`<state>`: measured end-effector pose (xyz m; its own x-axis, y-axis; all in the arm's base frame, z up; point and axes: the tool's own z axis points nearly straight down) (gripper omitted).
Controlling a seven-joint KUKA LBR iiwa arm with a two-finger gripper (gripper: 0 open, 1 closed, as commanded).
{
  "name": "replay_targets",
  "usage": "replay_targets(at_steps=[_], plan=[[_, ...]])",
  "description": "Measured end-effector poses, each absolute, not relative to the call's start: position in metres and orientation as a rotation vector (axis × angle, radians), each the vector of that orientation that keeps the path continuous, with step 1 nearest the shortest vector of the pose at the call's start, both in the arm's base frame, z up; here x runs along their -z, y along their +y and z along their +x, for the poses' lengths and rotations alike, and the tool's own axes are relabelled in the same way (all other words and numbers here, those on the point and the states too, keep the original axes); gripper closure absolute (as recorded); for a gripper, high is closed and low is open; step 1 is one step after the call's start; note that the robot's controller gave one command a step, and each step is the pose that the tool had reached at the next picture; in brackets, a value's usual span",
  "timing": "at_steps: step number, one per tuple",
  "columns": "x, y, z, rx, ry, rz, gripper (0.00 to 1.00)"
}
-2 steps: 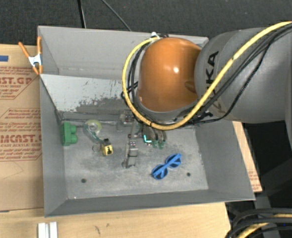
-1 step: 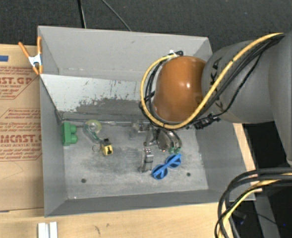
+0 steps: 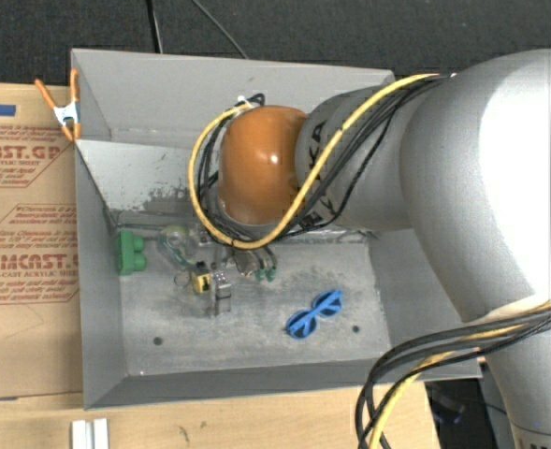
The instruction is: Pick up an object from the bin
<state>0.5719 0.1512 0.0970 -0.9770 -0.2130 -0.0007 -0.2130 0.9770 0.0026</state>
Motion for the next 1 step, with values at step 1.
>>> replay_targets(at_steps=[1], plan=[[-0.0699,0.1344,0.5874,-0.004,3.115,-0.346,0.0]])
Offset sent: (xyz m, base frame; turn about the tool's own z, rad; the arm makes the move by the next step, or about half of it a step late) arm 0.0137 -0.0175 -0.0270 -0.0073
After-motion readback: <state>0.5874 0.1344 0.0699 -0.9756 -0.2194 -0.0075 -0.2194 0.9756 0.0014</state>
